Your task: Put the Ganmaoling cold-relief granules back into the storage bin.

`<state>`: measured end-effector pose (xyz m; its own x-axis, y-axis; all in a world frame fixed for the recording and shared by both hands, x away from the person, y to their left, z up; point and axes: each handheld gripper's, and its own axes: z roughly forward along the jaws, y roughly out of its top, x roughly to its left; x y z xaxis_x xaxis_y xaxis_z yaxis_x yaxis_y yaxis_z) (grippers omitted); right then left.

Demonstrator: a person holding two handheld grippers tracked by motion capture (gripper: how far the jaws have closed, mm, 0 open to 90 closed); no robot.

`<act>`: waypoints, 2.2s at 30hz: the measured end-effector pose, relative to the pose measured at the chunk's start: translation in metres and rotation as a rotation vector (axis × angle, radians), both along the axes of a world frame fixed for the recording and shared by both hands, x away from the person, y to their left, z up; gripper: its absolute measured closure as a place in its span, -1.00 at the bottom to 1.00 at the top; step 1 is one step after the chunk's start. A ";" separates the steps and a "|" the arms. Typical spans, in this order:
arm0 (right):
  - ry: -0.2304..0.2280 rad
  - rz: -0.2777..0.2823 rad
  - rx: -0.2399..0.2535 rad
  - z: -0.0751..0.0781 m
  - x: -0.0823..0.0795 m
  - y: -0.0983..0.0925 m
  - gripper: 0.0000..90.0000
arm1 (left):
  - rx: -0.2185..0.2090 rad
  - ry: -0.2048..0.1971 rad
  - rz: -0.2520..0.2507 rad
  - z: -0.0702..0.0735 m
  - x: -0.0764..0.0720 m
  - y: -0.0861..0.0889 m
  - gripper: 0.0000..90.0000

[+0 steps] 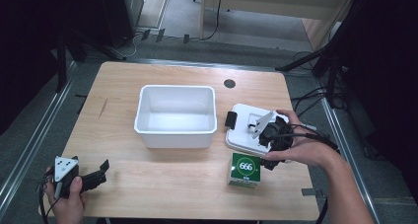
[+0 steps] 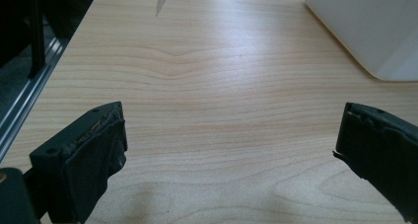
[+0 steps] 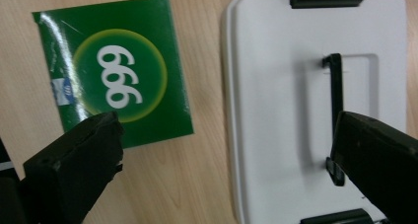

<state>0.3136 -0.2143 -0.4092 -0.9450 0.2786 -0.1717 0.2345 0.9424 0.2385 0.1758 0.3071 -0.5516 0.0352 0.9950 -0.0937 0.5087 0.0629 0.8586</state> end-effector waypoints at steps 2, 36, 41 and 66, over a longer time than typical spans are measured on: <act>0.001 0.001 0.004 -0.001 -0.002 0.002 -1.00 | -0.002 -0.001 0.001 0.000 0.000 0.000 -1.00; 0.072 0.123 -0.033 -0.048 -0.036 0.033 -1.00 | -0.001 -0.001 -0.002 0.000 0.001 0.000 -1.00; 0.052 0.145 -0.045 -0.053 -0.034 0.037 -0.96 | -0.003 0.000 0.000 0.000 0.001 0.000 -1.00; 0.050 0.192 -0.059 -0.056 -0.032 0.041 -0.65 | -0.012 0.000 0.002 0.000 0.001 0.001 -1.00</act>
<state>0.2820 -0.1735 -0.4656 -0.9875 0.0831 -0.1336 0.0592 0.9829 0.1744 0.1768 0.3079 -0.5515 0.0331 0.9939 -0.1056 0.5089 0.0742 0.8576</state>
